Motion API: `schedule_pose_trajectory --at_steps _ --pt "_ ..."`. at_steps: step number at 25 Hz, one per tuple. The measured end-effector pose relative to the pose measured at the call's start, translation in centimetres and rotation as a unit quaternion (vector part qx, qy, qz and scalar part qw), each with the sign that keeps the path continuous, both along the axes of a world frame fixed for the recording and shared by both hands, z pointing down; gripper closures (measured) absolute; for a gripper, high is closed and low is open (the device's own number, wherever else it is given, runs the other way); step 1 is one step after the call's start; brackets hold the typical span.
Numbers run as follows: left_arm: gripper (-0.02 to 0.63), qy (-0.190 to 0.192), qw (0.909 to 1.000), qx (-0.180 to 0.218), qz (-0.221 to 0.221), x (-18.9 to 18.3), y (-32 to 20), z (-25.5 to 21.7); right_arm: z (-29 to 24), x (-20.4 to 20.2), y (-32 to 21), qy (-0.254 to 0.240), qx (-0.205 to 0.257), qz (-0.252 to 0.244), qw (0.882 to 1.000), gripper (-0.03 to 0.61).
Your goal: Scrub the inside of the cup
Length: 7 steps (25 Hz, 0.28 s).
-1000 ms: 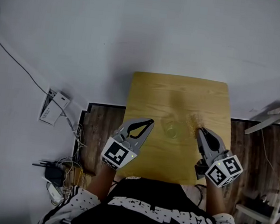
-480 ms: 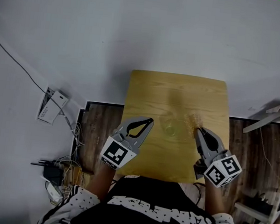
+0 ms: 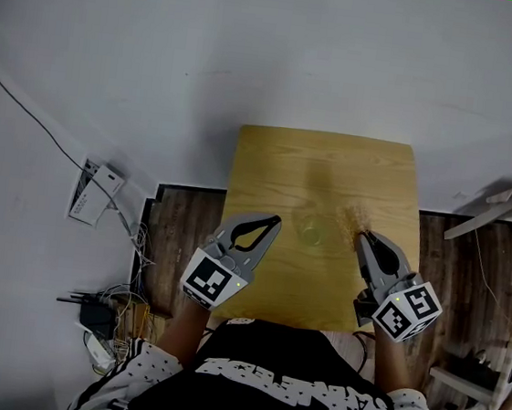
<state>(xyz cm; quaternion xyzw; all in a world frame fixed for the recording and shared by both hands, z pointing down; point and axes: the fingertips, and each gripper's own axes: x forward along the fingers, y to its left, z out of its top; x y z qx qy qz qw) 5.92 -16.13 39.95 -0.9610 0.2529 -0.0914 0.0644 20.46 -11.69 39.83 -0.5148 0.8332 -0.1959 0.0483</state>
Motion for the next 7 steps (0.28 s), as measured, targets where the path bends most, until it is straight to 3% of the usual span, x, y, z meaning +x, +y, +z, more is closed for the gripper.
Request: schedule_pose_trajectory --at_steps 7 --pt "0.612 -0.003 1.0 -0.002 0.006 -0.24 0.46 0.06 0.02 -0.22 0.32 0.001 -0.001 0.002 1.0 0.552"
